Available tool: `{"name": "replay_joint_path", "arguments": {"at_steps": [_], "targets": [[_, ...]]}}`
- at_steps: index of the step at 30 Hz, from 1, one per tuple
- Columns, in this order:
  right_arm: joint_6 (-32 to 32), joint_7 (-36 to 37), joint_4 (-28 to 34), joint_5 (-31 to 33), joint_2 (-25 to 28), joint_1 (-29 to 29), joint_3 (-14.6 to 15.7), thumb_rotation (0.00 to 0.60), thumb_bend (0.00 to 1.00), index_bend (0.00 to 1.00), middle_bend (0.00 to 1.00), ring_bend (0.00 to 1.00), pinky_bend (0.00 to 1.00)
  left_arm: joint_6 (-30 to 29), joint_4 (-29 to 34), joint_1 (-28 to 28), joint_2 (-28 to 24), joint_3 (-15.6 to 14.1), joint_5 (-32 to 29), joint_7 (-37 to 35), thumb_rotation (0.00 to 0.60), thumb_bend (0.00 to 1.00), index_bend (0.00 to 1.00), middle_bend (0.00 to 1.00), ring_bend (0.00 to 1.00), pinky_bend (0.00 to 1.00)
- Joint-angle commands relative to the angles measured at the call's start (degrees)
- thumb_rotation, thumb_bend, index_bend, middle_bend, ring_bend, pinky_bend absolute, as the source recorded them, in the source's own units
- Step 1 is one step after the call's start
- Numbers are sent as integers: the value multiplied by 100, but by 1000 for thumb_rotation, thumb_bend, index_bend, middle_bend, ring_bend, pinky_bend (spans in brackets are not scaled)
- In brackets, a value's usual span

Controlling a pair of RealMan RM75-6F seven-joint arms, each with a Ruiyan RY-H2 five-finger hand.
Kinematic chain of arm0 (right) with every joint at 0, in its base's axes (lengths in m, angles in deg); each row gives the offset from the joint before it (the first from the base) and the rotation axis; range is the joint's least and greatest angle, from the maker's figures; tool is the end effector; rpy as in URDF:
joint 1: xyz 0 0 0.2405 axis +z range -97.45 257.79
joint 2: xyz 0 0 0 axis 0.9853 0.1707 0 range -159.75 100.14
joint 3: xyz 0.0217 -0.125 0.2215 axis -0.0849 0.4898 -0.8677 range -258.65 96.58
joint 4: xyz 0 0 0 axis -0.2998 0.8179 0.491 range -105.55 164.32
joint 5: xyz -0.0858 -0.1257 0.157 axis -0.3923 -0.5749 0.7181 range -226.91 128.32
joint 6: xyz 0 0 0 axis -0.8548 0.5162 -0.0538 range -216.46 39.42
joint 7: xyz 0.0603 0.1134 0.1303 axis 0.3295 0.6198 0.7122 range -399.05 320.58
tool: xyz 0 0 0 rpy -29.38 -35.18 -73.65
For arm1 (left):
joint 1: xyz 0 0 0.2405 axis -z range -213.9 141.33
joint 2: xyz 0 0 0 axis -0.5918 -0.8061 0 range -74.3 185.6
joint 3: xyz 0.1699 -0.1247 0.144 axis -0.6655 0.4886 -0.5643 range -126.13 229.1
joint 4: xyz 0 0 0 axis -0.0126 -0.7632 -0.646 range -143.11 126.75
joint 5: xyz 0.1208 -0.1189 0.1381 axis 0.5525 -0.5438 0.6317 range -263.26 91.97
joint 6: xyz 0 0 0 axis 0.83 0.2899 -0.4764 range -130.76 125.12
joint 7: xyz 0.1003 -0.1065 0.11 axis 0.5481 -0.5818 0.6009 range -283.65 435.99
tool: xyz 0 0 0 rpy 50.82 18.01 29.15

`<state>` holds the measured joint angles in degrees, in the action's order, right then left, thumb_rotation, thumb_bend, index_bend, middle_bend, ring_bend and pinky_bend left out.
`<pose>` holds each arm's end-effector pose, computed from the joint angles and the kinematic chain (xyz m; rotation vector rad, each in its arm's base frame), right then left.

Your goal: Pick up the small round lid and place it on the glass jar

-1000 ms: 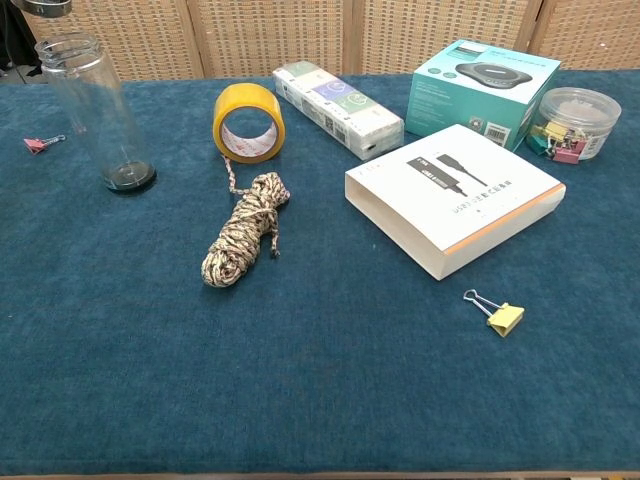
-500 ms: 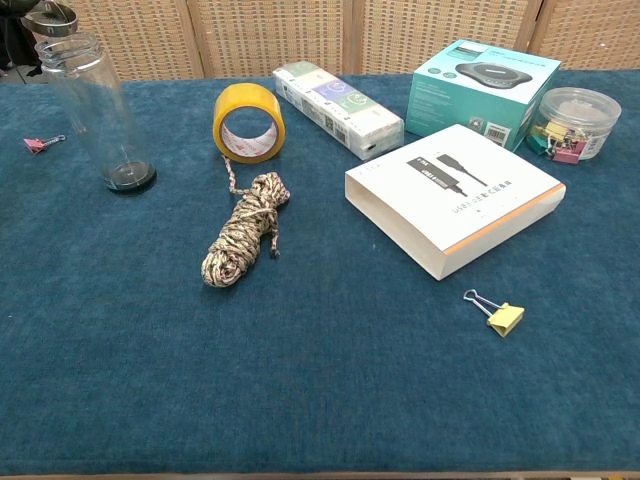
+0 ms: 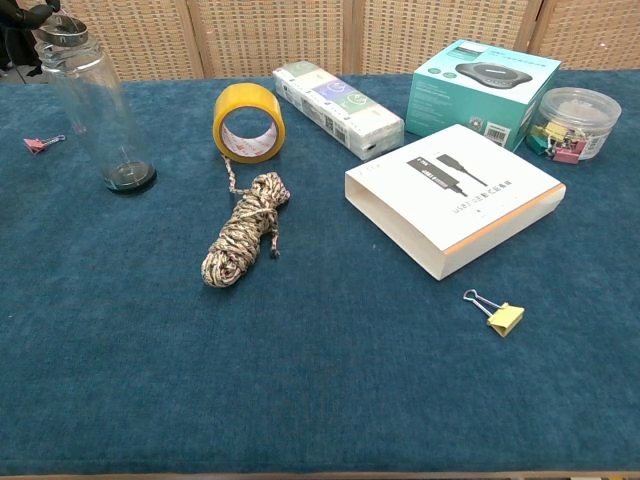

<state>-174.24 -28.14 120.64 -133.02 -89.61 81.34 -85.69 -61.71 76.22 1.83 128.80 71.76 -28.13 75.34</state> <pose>-0.3387 -0.2065 0.1886 1.2469 -0.9892 0.9513 -0.1913 0.4414 0.1190 -1.3567 -1.0893 -1.1691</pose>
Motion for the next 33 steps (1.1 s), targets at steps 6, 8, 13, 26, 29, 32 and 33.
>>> {"name": "replay_joint_path", "arguments": {"at_steps": [6,8,13,26,29,32,33], "targets": [[-9,6,-1,11,11,-8,-8,600,0,0,0,0,0,-2,-41,37,77,-15,-29,34,600,493,614,0,0,0],[1,0,-12,15,1,-2,-10,600,0,0,0,0,0,-1,-77,43,93,-26,-38,57,600,493,614,0,0,0],[22,-17,-9,16,-9,7,-6,600,0,0,0,0,0,32,-205,43,156,-35,-95,18,600,492,606,0,0,0],[28,-53,7,7,-22,11,0,600,0,0,0,0,0,175,-85,-28,-18,-108,-52,-82,600,457,62,0,0,0],[18,-44,13,1,-16,9,-3,600,0,0,0,0,0,157,-32,-54,-73,-114,-32,-89,600,457,42,0,0,0],[3,-42,21,-21,-10,3,5,600,0,0,0,0,0,28,120,-148,-197,-106,22,-127,600,456,30,0,0,0],[2,-42,22,-29,-10,4,8,600,0,0,0,0,0,-19,176,-186,-244,-116,63,-141,600,456,29,0,0,0]]}}
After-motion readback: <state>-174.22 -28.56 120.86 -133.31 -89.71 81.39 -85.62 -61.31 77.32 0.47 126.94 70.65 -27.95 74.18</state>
